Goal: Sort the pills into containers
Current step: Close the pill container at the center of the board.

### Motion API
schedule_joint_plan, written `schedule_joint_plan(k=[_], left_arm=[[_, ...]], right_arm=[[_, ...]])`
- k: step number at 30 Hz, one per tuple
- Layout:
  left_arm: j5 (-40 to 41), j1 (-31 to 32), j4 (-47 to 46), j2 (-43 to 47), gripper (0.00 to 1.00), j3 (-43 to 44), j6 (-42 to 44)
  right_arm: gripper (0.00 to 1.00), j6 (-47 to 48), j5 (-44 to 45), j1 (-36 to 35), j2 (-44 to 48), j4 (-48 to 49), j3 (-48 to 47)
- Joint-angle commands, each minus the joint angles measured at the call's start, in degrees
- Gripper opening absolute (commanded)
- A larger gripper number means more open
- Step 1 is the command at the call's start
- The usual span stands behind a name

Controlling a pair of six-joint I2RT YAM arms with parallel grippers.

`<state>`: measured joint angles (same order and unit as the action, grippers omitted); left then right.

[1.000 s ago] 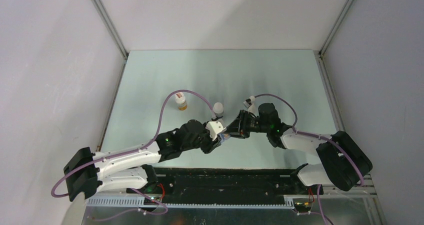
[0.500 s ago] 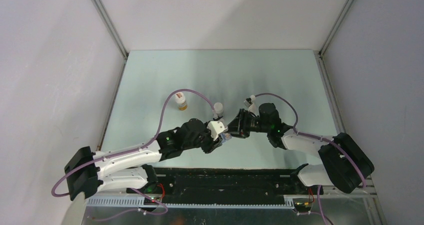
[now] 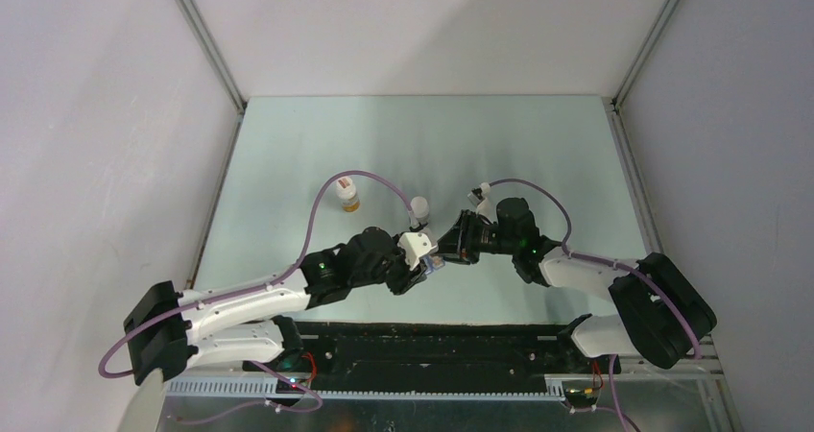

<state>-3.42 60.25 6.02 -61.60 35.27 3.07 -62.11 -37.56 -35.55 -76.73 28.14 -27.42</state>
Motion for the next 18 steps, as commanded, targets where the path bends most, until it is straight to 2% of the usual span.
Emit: schedule_joint_plan(k=[1, 4, 18], left_arm=[[-0.5, 0.1, -1.2, 0.3, 0.04, 2.6, 1.7], [-0.3, 0.1, -1.1, 0.3, 0.04, 2.6, 1.8], [0.4, 0.2, -1.7, 0.4, 0.04, 2.3, 1.7]], right_arm=[[0.10, -0.1, -0.2, -0.5, -0.3, 1.3, -0.8], [0.00, 0.2, 0.0, -0.4, 0.0, 0.9, -0.8], [0.00, 1.5, 2.4, -0.9, 3.6, -1.6, -1.0]])
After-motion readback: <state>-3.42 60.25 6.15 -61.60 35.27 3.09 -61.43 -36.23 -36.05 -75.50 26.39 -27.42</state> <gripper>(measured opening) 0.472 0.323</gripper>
